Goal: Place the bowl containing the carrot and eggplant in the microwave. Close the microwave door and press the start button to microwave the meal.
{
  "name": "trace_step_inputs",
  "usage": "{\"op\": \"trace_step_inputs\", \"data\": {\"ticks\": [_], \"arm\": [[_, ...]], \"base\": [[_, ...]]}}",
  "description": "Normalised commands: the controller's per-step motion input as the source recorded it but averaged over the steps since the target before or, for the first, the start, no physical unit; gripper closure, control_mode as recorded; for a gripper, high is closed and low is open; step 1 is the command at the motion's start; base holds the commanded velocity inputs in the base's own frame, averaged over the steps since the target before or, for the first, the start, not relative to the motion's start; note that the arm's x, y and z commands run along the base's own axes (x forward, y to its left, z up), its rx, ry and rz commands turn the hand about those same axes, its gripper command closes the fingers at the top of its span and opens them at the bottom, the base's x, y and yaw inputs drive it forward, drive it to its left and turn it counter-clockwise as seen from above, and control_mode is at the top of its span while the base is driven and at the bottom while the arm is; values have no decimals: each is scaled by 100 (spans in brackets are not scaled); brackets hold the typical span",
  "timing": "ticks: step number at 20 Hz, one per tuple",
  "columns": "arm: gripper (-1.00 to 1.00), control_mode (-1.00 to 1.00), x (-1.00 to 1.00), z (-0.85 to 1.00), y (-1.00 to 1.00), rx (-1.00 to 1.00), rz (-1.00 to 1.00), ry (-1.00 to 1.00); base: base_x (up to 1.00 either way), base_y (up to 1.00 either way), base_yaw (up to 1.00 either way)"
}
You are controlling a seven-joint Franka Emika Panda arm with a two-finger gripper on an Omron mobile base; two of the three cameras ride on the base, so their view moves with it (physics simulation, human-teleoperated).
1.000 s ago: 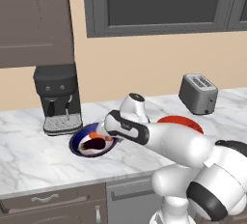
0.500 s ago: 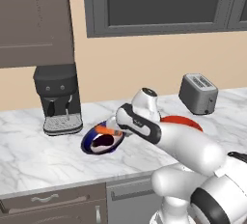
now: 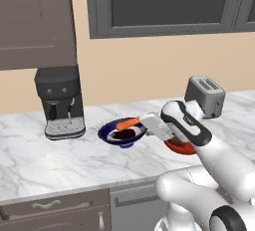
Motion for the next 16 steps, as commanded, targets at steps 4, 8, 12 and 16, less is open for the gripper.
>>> {"op": "trace_step_inputs", "data": {"ticks": [4,8,12,16], "arm": [[100,-100,-9,42,-85,44,0,0],[100,-100,-8,43,-76,42,0,0],[100,-100,-24,52,-57,31,0,-2],[100,-100,-58,40,-42,-3,1,0]], "base": [[0,0,0],[0,0,0],[0,0,0],[0,0,0]]}}
